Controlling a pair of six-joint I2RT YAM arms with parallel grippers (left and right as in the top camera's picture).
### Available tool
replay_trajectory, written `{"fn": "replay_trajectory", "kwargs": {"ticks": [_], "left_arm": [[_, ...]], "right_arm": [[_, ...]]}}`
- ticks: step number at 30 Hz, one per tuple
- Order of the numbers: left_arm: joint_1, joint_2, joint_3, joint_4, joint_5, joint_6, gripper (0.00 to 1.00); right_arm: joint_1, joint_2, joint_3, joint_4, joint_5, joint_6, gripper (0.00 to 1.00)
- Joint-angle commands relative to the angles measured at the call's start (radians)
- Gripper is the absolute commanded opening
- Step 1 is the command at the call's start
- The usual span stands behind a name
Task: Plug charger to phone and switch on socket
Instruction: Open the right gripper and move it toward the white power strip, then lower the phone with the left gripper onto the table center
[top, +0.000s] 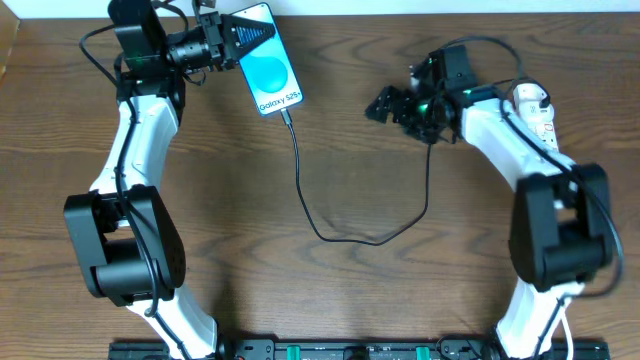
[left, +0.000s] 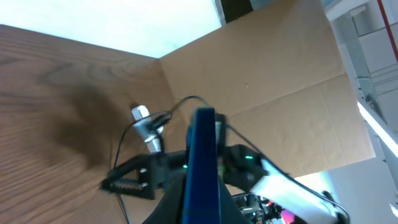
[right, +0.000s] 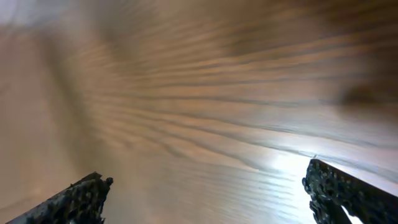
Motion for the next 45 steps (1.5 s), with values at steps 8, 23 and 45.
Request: {"fn": "replay_trajectory", "kwargs": {"ticks": [8,23,45], "left_arm": [[-0.08,-0.02,-0.014,-0.347,-0.098,0.256,0.07],[-0.27,-0.009,-0.014,-0.94,-0.651,0.614,0.07],[-0.446,0.168,-0.014,-0.754,-0.717,0.531,0.07]], "right_arm": [[-0.001,-0.325,0.007,-0.05,0.394,0.007,0.99],[-0.001,-0.407,0.007,-0.061,0.439,-0.015,0.99],[-0.001,-0.406,0.003,-0.1,0.45,-0.034,0.99]]}}
